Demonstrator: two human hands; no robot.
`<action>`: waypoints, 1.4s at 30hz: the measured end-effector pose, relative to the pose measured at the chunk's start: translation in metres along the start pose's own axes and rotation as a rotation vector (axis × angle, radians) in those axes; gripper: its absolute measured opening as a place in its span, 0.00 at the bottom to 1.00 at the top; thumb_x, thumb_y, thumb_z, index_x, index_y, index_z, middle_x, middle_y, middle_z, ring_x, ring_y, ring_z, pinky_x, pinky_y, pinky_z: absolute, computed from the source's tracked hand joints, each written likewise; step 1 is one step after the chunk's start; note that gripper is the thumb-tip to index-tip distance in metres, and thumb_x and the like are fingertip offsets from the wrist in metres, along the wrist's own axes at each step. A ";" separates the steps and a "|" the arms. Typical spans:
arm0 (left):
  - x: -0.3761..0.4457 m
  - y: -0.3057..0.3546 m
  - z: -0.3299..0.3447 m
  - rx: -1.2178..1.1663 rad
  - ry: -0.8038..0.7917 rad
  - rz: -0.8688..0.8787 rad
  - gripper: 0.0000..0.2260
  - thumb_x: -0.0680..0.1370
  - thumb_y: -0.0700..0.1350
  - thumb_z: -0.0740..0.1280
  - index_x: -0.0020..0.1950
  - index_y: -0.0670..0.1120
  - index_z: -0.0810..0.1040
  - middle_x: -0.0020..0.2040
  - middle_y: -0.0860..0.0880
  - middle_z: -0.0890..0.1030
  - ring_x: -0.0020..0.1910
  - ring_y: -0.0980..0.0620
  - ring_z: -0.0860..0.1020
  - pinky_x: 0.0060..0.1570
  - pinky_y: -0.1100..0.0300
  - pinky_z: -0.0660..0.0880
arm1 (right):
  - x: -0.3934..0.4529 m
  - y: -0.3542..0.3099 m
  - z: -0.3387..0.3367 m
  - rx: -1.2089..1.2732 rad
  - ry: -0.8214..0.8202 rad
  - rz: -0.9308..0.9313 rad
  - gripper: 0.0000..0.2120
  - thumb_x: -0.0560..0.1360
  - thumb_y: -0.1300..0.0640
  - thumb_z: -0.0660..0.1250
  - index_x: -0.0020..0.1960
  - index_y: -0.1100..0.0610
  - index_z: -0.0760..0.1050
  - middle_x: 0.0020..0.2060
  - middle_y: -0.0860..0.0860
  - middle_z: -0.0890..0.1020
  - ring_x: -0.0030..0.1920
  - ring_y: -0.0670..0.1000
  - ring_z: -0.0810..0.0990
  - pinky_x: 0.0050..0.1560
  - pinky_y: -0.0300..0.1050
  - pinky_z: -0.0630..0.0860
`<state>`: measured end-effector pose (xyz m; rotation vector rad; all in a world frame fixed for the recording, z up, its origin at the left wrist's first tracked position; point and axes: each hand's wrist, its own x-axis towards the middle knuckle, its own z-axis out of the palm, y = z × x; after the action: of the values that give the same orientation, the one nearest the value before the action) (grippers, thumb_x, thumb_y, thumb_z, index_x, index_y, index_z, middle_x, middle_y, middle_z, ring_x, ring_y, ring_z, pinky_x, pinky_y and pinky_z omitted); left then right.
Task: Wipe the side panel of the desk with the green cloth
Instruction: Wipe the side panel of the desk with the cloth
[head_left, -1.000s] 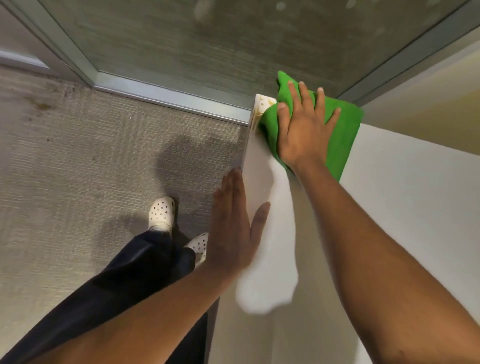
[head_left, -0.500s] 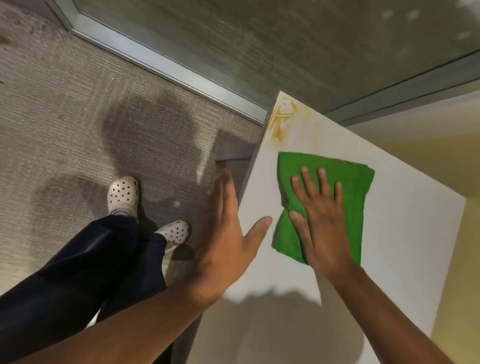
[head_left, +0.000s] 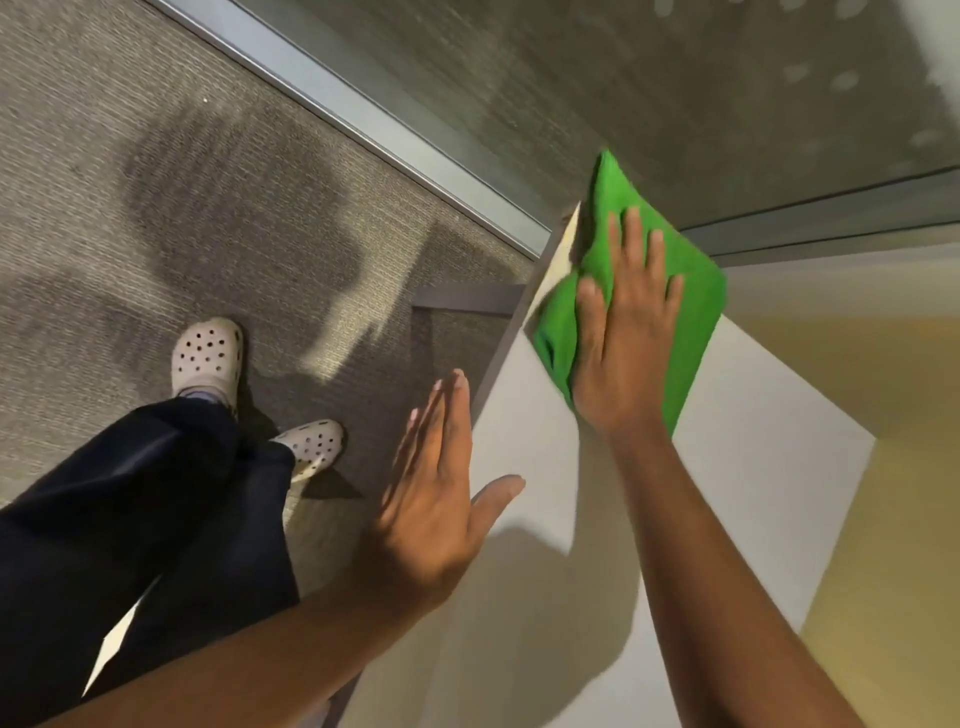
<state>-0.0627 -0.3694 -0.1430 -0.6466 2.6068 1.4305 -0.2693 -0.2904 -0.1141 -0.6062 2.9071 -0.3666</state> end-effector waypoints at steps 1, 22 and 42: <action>-0.004 -0.001 -0.001 -0.010 0.026 -0.003 0.41 0.82 0.68 0.55 0.84 0.42 0.51 0.84 0.46 0.55 0.83 0.52 0.55 0.82 0.59 0.52 | -0.023 0.007 -0.004 -0.006 -0.059 -0.039 0.26 0.88 0.47 0.49 0.85 0.47 0.53 0.86 0.47 0.53 0.86 0.53 0.47 0.84 0.61 0.44; 0.002 -0.007 -0.006 -0.157 -0.070 0.159 0.42 0.80 0.56 0.70 0.83 0.37 0.52 0.85 0.43 0.55 0.84 0.46 0.55 0.78 0.44 0.63 | 0.061 0.010 -0.010 0.061 -0.089 -0.096 0.24 0.88 0.51 0.52 0.82 0.57 0.63 0.81 0.53 0.67 0.83 0.53 0.62 0.80 0.59 0.62; 0.002 -0.005 -0.007 -0.112 -0.054 0.147 0.40 0.82 0.61 0.64 0.83 0.38 0.54 0.85 0.42 0.56 0.84 0.45 0.54 0.79 0.40 0.58 | 0.030 -0.002 -0.001 -0.073 -0.029 0.009 0.31 0.85 0.39 0.52 0.84 0.52 0.58 0.83 0.49 0.62 0.85 0.57 0.56 0.81 0.68 0.52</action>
<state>-0.0618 -0.3782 -0.1439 -0.4278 2.5958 1.6209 -0.2956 -0.3045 -0.1150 -0.6033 2.9053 -0.2488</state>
